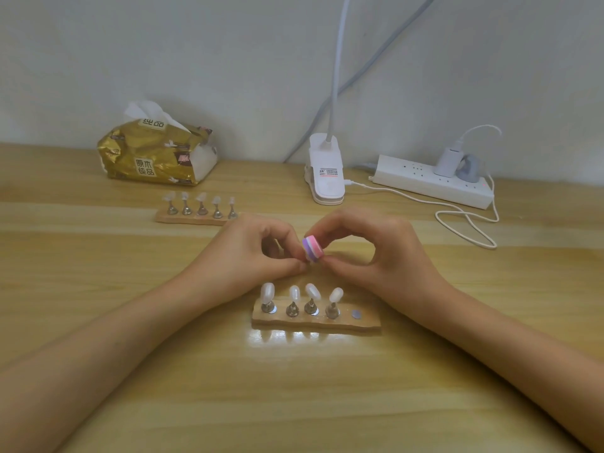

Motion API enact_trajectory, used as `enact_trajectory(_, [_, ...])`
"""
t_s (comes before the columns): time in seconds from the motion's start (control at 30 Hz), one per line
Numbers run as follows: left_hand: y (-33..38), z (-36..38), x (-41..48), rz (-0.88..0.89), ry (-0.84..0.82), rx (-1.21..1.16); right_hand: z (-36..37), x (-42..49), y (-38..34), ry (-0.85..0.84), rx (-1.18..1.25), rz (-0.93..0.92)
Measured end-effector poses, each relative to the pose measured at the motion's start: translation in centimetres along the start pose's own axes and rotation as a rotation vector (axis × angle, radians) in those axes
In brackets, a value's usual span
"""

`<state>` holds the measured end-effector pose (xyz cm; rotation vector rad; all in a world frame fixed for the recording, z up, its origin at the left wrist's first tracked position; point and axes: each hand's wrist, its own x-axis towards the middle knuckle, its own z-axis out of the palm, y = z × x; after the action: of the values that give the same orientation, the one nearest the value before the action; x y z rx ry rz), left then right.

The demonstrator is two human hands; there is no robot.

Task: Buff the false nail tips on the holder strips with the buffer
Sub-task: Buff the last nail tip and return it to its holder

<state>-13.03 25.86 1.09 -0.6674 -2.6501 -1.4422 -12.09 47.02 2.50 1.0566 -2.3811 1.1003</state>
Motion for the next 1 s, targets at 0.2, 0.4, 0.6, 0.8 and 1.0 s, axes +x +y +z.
enact_trajectory(0.2, [0.03,0.04,-0.01,-0.002,0.003,-0.007,0.13,0.0,-0.22,0.028,0.031,0.032])
enact_trajectory(0.4, [0.15,0.04,-0.03,-0.006,0.0,-0.003,0.07,-0.07,-0.23,0.027,0.06,0.055])
enact_trajectory(0.6, [0.24,0.02,-0.07,-0.005,-0.001,0.002,-0.03,-0.13,-0.34,0.032,0.09,0.076])
enact_trajectory(0.8, [0.27,0.02,-0.07,-0.011,0.003,0.005,0.07,-0.14,-0.22,-0.019,0.074,0.134])
enact_trajectory(1.0, [0.11,0.03,-0.07,-0.005,0.004,0.005,0.25,0.02,-0.24,-0.002,0.07,0.112])
